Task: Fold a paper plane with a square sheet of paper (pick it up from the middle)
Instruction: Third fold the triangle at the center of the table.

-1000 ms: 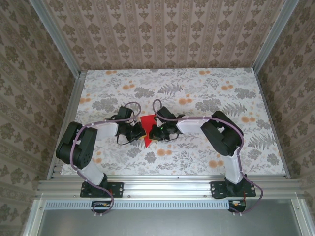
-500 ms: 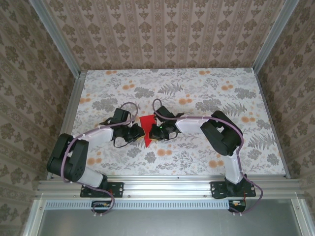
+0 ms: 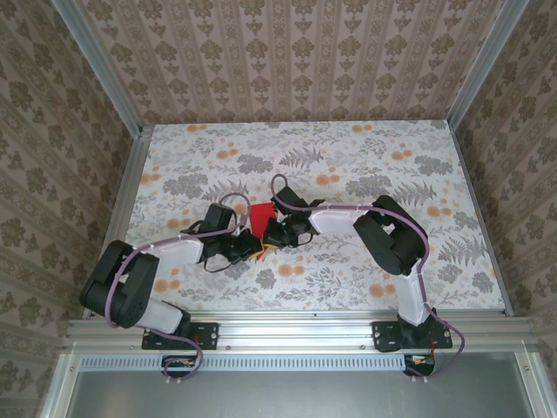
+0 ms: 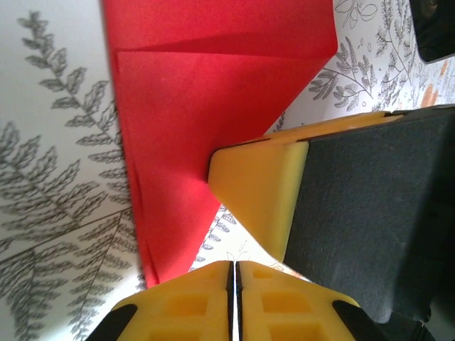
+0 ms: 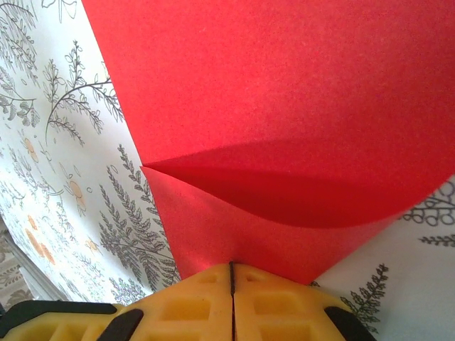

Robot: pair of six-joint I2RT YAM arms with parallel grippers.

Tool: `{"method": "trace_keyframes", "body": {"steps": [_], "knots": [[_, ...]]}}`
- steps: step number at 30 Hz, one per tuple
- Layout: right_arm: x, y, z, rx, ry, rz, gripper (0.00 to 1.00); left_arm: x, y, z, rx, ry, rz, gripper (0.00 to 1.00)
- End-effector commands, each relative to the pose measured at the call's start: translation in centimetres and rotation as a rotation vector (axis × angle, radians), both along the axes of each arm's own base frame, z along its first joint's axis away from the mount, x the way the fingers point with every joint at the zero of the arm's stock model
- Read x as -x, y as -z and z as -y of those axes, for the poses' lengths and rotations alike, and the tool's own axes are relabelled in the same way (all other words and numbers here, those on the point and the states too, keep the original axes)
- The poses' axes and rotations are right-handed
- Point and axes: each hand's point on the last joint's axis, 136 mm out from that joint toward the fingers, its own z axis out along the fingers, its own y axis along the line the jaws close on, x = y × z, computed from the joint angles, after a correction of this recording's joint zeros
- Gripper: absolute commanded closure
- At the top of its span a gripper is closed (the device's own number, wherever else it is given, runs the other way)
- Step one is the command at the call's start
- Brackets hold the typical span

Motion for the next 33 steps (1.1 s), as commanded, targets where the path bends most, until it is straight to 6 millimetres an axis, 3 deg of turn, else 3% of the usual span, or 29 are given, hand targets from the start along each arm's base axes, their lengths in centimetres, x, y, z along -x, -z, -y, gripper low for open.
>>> {"method": "trace_keyframes", "body": {"steps": [1,17,23,33], "knots": [[0.2,2.9,1.6,0.093,0.054,-0.049,0.92,-0.4,0.2,0.6,0.012,0.001,-0.005,0.89],[-0.9,2.1,1.0,0.03,0.017,-0.012,0.91,2.0,4.7,-2.8,-0.224,0.002,-0.133,0.95],[-2.4,1.3,0.9,-0.008,-0.05,0.067,0.9,2.7,5.3,-4.1,-0.307,0.014,-0.161,0.96],[-5.6,1.0,2.8,0.021,-0.075,0.126,0.89,3.3,5.9,-4.8,-0.347,0.024,-0.186,0.96]]}}
